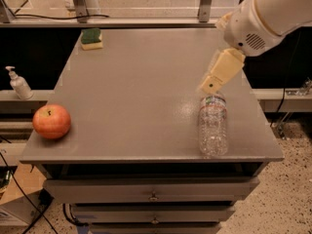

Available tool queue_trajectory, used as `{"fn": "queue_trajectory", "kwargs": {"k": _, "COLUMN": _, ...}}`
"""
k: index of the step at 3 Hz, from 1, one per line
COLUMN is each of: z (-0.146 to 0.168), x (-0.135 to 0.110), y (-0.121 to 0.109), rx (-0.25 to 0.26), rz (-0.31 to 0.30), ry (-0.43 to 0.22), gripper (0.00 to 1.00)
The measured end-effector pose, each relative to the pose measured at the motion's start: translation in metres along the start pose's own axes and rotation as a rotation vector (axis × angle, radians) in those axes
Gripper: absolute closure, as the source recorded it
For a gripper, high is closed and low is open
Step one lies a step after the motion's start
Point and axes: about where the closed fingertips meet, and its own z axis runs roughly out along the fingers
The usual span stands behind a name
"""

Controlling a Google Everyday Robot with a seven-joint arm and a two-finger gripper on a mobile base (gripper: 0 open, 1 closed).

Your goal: Move sponge near apple

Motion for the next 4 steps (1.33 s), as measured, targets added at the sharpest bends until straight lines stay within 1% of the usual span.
{"fn": "queue_trajectory", "kwargs": {"k": 1, "z": 0.037, "x": -0.034, "y": -0.026, "rx": 0.006, "rz": 0.040, "ry": -0.078, "gripper": 0.00}}
{"fn": "queue_trajectory", "kwargs": {"k": 2, "z": 0.074, "x": -0.064, "y": -0.049, "rx": -0.007, "rz": 0.093, "ry": -0.158, "gripper": 0.00}}
{"fn": "queue_trajectory", "kwargs": {"k": 4, "z": 0.081, "x": -0.065, "y": -0.051, "rx": -0.017, "rz": 0.107, "ry": -0.164, "gripper": 0.00}}
